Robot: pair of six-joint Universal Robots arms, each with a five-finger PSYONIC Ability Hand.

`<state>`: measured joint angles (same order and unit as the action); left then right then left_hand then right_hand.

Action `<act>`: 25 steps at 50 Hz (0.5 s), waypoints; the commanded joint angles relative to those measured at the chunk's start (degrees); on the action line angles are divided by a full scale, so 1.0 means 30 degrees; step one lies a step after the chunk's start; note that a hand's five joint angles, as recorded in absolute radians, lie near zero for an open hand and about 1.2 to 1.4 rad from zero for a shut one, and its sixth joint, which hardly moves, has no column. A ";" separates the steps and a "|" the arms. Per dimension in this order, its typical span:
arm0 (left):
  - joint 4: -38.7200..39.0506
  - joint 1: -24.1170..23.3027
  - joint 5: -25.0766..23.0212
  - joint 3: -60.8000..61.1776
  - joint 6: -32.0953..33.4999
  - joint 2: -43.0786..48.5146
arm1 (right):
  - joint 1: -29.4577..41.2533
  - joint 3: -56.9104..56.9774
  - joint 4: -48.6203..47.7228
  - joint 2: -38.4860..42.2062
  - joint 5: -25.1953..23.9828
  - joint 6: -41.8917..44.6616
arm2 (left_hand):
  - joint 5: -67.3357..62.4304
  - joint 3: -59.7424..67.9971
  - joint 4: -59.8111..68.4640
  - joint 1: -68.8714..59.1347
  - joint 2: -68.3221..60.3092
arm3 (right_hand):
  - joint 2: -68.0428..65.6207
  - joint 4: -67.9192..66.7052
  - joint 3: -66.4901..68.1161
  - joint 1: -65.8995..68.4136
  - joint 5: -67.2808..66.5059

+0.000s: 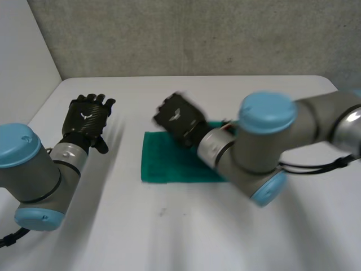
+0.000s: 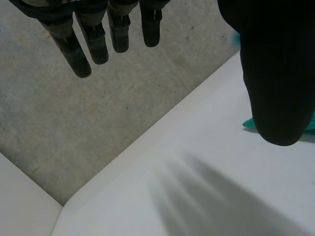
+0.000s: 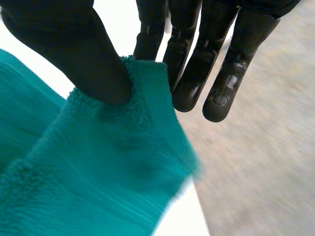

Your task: Fold the towel.

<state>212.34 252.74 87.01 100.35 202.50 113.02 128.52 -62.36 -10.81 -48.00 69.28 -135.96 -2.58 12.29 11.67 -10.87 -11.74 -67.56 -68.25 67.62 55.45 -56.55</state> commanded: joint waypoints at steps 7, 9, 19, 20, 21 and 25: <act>0.0029 -0.0017 -0.0030 0.0152 0.0000 0.0002 | 0.0725 0.0016 -0.0087 0.1968 0.2770 -0.0351 | 0.0732 -0.0635 -0.0430 0.0162 0.0453 | 1.9186 1.9417 -1.9206 -1.5149 1.8851; 0.0029 -0.0047 -0.0030 0.0152 0.0000 0.0002 | 0.0462 -0.0305 0.0029 0.1267 0.3475 -0.0994 | 0.0731 -0.0634 -0.0430 0.0161 0.0453 | 1.9186 1.9417 -1.9206 -1.5149 1.8851; 0.0088 -0.0134 -0.0059 0.0269 0.0029 0.0061 | -0.4133 -0.5162 0.2314 -0.2806 0.3596 -0.9254 | 0.0732 -0.0635 -0.0430 0.0162 0.0453 | 1.9186 1.9417 -1.9206 -1.5149 1.8851; 0.0088 -0.0164 -0.0059 0.0269 0.0029 0.0090 | -0.4429 -0.5547 0.2315 -0.2896 0.3566 -0.9317 | 0.0732 -0.0635 -0.0430 0.0162 0.0453 | 1.9186 1.9417 -1.9206 -1.5149 1.8851; 0.0088 -0.0222 -0.0059 0.0269 0.0029 0.0090 | -0.4780 -0.5928 0.2315 -0.2926 0.3537 -0.9318 | 0.0732 -0.0635 -0.0430 0.0162 0.0453 | 1.9186 1.9417 -1.9206 -1.5149 1.8851; 0.0088 -0.0310 -0.0030 0.0299 0.0029 0.0149 | -0.6509 -0.7424 0.2169 -0.2897 0.3449 -0.9142 | 0.0732 -0.0635 -0.0430 0.0162 0.0453 | 1.7204 1.7435 -1.7224 -1.3167 1.6869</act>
<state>212.57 252.23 86.85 101.12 202.55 113.23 115.80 -77.69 -4.49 -56.20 80.64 -161.73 -2.57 12.29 11.67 -10.87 -11.74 -12.83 -13.40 12.08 11.76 -3.63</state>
